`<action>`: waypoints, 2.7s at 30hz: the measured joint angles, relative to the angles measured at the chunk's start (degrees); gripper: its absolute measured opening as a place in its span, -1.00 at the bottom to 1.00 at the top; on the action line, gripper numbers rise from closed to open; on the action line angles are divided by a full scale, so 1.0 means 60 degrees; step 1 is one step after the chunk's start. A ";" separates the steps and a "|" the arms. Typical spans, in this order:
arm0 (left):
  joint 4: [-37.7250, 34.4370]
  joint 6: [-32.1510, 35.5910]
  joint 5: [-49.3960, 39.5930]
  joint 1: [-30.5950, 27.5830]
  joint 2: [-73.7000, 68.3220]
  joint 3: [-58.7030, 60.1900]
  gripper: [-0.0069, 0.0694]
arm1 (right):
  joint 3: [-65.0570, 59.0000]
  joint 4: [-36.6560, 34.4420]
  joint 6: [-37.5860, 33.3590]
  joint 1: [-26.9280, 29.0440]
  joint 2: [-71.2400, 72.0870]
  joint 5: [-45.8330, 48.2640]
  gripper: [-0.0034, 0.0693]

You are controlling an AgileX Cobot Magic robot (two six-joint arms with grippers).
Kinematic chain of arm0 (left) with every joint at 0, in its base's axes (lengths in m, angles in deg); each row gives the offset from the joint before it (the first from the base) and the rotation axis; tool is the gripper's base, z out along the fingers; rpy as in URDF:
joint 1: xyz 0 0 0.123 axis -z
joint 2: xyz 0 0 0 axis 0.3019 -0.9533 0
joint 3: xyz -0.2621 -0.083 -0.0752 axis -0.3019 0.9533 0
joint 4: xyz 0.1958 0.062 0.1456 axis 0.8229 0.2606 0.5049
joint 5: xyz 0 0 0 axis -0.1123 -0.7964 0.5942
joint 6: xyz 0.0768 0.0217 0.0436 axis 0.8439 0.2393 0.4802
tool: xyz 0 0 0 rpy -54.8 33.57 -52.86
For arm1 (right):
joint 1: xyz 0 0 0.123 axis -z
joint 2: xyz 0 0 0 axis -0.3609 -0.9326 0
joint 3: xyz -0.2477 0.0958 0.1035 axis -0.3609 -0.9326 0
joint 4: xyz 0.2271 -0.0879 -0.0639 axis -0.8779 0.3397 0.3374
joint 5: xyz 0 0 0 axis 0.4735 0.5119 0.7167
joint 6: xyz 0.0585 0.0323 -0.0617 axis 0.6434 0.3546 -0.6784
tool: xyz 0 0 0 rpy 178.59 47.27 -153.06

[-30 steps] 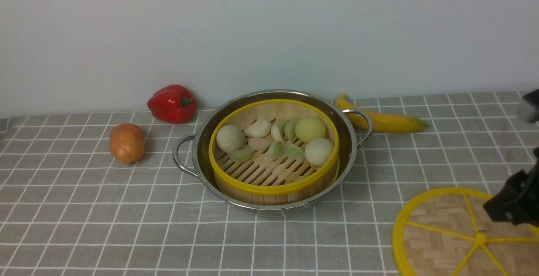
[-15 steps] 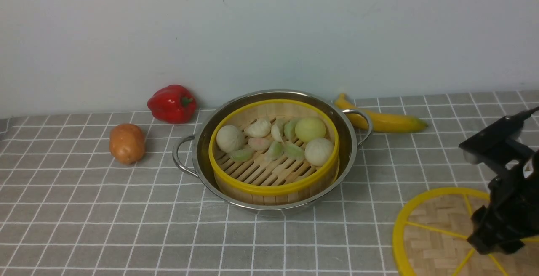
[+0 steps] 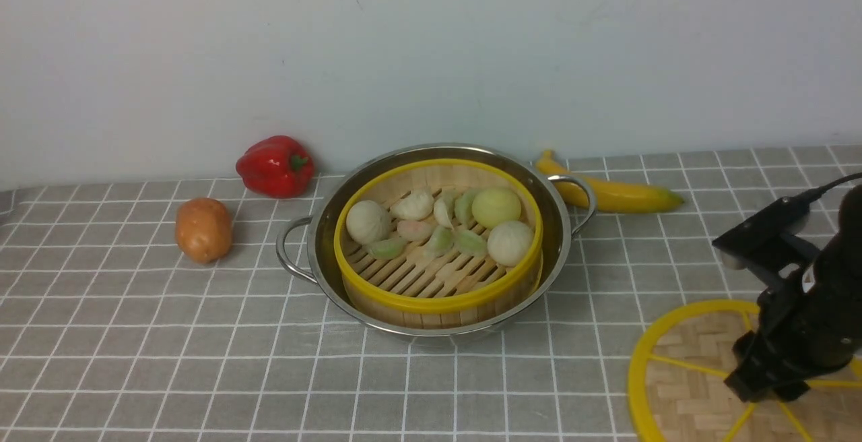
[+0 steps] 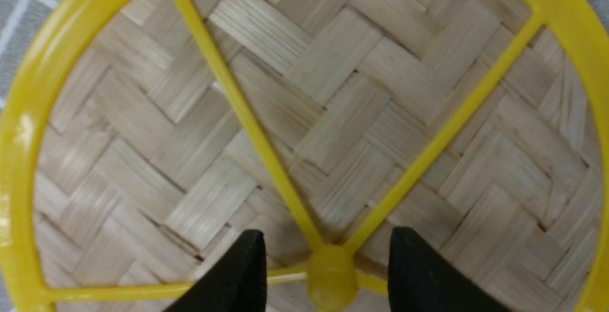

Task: Place the steamer in the pot on the grey tablecloth, and put the lid on the steamer.
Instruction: 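Move the gripper down to the bamboo steamer lid and grasp its center knob, then place the bamboo steamer lid onto the steamer basket in the pot with the right gripper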

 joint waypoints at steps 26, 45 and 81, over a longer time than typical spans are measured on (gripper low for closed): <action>0.0000 0.0000 0.0000 0.0000 0.0000 0.0000 -0.18 | 0.2090 0.0076 0.0487 0.0000 0.0772 0.1859 -0.50; 0.0000 0.0000 0.0000 0.0000 0.0000 0.0000 -0.18 | 0.8577 -0.2928 -0.3502 -0.1471 -0.1180 0.3744 -0.50; 0.0008 0.0000 0.0000 0.0000 0.0000 0.0000 -0.18 | 1.1158 -0.2133 -0.3526 -0.3068 -0.4823 0.2725 -0.50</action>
